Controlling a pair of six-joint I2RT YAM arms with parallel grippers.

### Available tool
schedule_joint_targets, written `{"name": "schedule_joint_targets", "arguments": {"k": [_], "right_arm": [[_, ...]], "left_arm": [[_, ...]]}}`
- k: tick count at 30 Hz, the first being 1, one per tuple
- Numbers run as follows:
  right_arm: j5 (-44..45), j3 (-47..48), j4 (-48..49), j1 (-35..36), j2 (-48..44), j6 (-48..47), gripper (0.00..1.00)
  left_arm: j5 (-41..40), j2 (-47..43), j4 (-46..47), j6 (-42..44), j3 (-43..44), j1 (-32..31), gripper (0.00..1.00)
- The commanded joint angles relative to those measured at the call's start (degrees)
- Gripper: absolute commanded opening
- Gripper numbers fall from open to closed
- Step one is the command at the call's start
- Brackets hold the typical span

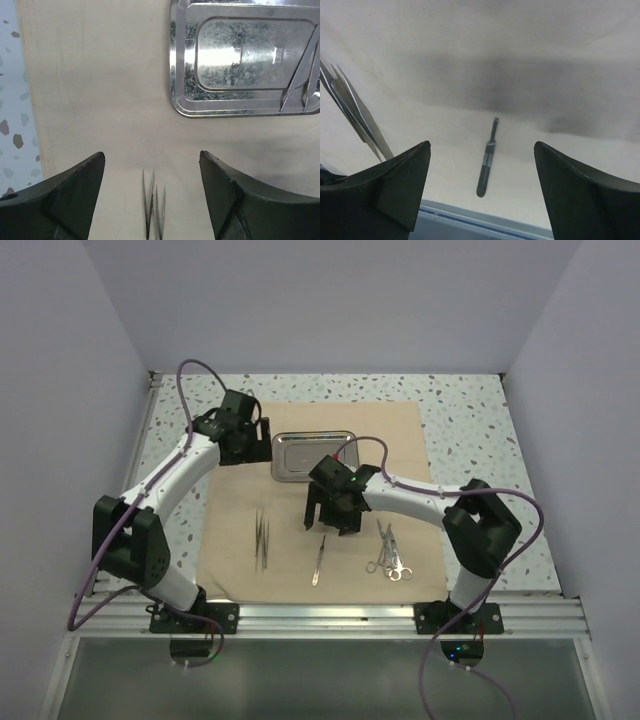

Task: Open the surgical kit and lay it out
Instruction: Place the medical item in the surgical kit, then pick up the medical item from the container.

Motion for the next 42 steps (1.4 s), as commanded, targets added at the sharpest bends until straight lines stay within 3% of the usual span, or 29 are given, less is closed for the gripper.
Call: {"name": "schedule_joint_targets", "arguments": {"k": [1,9,14,19,25,31,37,42], "right_arm": [[7.46,2.83,-6.59,-0.16,-9.49,0.25,0.89],[28.64,10.73,-24.79,-1.74,-31.81,-5.62,0.98],[34.98,14.87,-34.0,-2.53,-34.73,-8.19,0.98],[35.61,12.16,-36.58,-2.89,-37.98,-5.82,0.98],[34.73,9.08,-37.01,-3.68,-39.57,-4.85,0.98],[34.64,8.55,-36.84,-5.17,-39.31,-6.08,0.98],[32.36,7.93,-35.87,-8.68,-39.22,-8.01,0.98],[30.77,7.4,-34.82,-11.41,-39.48,-10.03,0.98]], "left_arm": [[2.58,3.54,3.28,2.42,4.04,0.28,0.8],[2.41,14.53,4.86,2.6,15.1,-5.51,0.77],[2.32,25.16,4.86,1.98,22.58,-12.1,0.68],[1.44,34.47,3.29,1.1,30.49,-16.41,0.62],[1.44,39.23,2.05,0.92,34.63,-18.18,0.6],[0.21,40.21,1.88,1.19,33.76,-18.97,0.59],[0.47,40.29,2.49,0.66,31.39,-20.02,0.48],[-0.23,40.91,2.84,0.31,30.06,-21.6,0.48]]}}
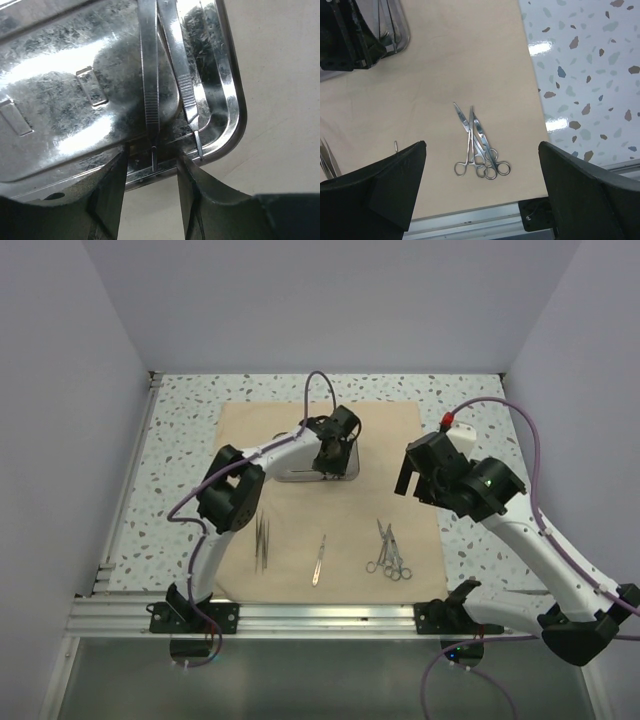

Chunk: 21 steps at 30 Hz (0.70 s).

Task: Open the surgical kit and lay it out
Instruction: Pick up the medical item from the container.

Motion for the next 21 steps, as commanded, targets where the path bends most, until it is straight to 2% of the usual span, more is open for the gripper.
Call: {"name": "schedule_joint_targets", "arguments": {"k": [1,11,18,21], "right_arm": [[-0.57,0.04,0.81,-1.03,-0.93,-1.71,0.98],[-0.92,0.48,0.37,-1.91,-1.01,-2.68,0.98],[-1.1,0.3,0.37,-2.26,-1.1,-2.94,0.98],[-1.28,0.21,0.54,-2.35,-1.1,-3.11,0.98]], "left_arm": [[-1.19,1.48,0.44,-0.59,-0.36,-1.52,0.48],[-3.74,6.14,-2.55,-3.48,3.41,-1.61,0.45],[-5.41,6.67,-3.78,-4.72,2.98,-0.99,0.39],[-5.23,5.97,-3.7,-5.16,0.97,-0.64,0.34]]}}
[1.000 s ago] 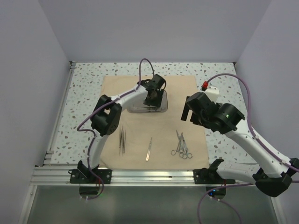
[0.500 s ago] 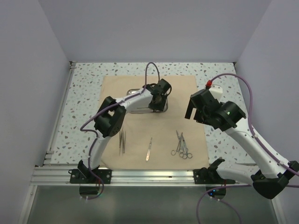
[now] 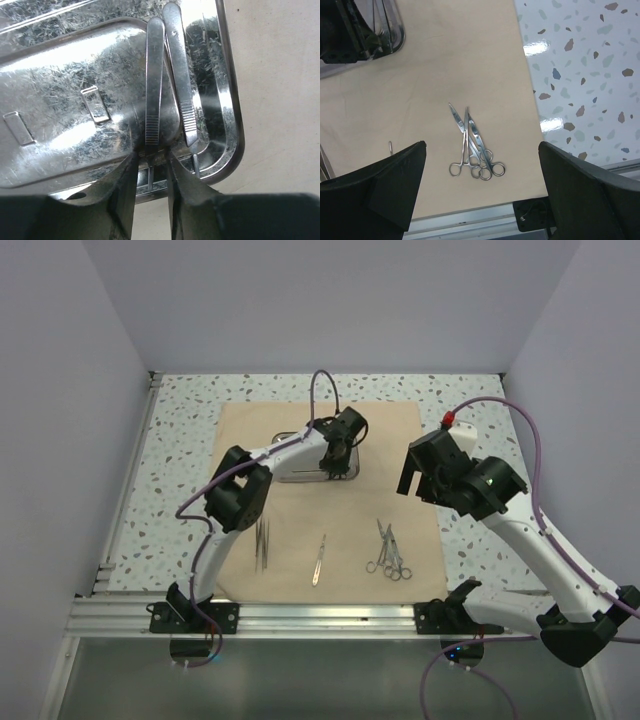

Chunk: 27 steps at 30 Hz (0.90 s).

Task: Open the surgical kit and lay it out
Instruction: Pick up the medical item from the container.

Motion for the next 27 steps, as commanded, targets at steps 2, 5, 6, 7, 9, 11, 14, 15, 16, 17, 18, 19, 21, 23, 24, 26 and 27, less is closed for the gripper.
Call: {"name": "schedule_joint_targets", "arguments": {"k": [2,5,6,7,9,11,14,15,16,17,18,19,21,23,24,26,27], "right_arm": [[-0.47,0.28,0.52,-0.45,-0.9,-0.73,0.98],[-0.64,0.28,0.78,-0.54,-0.73,-0.91,0.98],[-0.64,0.19,0.87,-0.71,-0.73,-0.91,0.98],[-0.64,0.19,0.96,-0.71,-0.73,-1.08,0.98],[-0.64,0.02,1.05,-0.62,-0.55,-1.35,0.98],[-0.56,0.02,1.22,-0.8,-0.47,-1.79,0.98],[-0.2,-0.25,1.84,-0.89,-0.38,-2.58,0.98],[-0.12,-0.42,2.1,-0.89,-0.38,-2.93,0.98],[-0.03,-0.34,2.28,-0.89,-0.2,-3.19,0.98],[0.32,-0.34,2.8,-1.15,-0.03,-3.89,0.98],[0.5,-0.07,3.24,-1.15,0.24,-4.16,0.98],[0.5,0.1,3.68,-1.24,0.59,-4.6,0.98],[0.32,0.45,5.26,-1.5,1.29,-5.65,0.98],[-0.29,1.33,6.75,-2.03,2.87,-6.27,0.98],[-0.55,1.94,7.28,-2.03,3.4,-6.45,0.98],[-1.17,2.39,9.21,-2.56,5.07,-7.15,0.98],[-1.95,2.82,9.92,-2.73,5.68,-7.41,0.98]], "left_arm": [[0.75,1.83,-2.29,-2.45,-5.65,0.82,0.29],[4.0,0.78,-0.1,-4.03,-10.38,0.82,0.23],[4.62,0.6,0.52,-4.38,-11.27,0.74,0.21],[5.15,0.6,1.31,-4.56,-12.15,0.74,0.17],[6.12,0.95,1.49,-4.56,-12.87,0.74,0.1],[6.56,1.04,1.31,-4.21,-11.82,0.74,0.0],[6.65,0.25,0.88,-3.6,-9.62,0.82,0.0],[6.47,-0.1,0.61,-3.51,-8.92,0.91,0.0],[6.3,-0.45,-0.61,-3.33,-8.04,0.82,0.0],[5.77,-0.89,-1.4,-3.33,-6.12,0.91,0.0],[5.51,-2.02,-1.93,-3.24,-5.23,0.91,0.0],[5.25,-2.91,-3.07,-3.16,-4.52,0.82,0.0],[4.37,-6.23,-3.69,-3.16,-3.64,0.82,0.0],[3.84,-10.44,-4.57,-3.5,-5.03,0.65,0.0],[3.66,-12.04,-4.66,-3.77,-6.09,0.3,0.0],[2.0,-16.86,-5.36,-4.82,-9.95,-0.49,0.0],[1.38,-18.63,-5.45,-5.35,-11.53,-1.63,0.0]]}}
